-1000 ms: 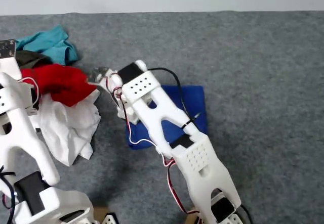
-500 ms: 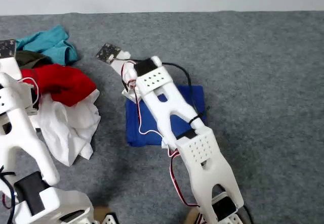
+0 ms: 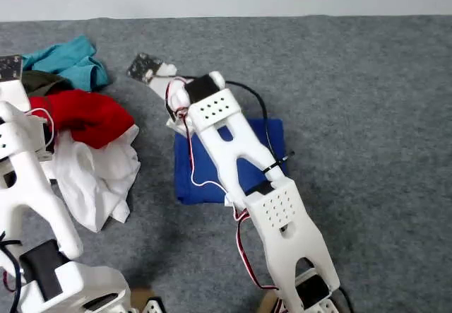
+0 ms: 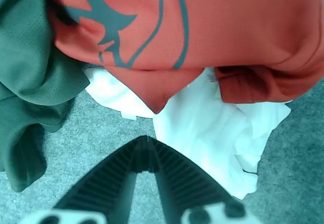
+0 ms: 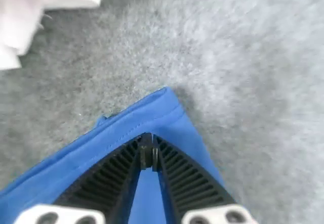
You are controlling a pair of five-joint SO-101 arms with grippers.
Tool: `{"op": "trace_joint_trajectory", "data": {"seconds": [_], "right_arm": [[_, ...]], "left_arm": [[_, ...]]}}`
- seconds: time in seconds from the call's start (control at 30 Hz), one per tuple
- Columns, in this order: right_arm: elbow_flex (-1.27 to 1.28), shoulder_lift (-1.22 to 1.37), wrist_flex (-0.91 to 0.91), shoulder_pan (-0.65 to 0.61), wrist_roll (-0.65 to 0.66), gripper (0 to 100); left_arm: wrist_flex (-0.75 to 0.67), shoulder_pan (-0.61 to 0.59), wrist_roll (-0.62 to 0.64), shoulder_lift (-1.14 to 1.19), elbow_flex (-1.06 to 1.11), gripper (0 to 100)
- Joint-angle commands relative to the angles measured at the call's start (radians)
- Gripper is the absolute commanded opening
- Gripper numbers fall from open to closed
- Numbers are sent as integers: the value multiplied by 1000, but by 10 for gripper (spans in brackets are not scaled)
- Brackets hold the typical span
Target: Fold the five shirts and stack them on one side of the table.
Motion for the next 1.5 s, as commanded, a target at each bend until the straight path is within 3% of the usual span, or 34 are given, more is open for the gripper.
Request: {"op": "trace_joint_trajectory", "data": {"seconds": [0.0, 0.17, 0.33, 0.7, 0.87, 1.13, 1.47], "right_arm": [[-115, -101, 114, -10, 5, 9], [-195, -102, 320, -5, 0, 9], [-109, -163, 315, 35, -163, 11], [334, -409, 315, 122, -548, 11], [422, -493, 315, 205, -600, 20], [638, -533, 312, 286, -663, 205], [723, -539, 314, 329, -663, 205]], "left_arm": [[-17, 2, -2, -48, -5, 3], [-9, 2, -3, -48, -2, 3], [-9, 2, -5, -54, 35, 3], [55, 0, -6, -54, 65, 3], [83, 2, -9, -54, 65, 3], [114, 0, -74, -54, 65, 3], [124, 0, -84, -44, 71, 3]]}}
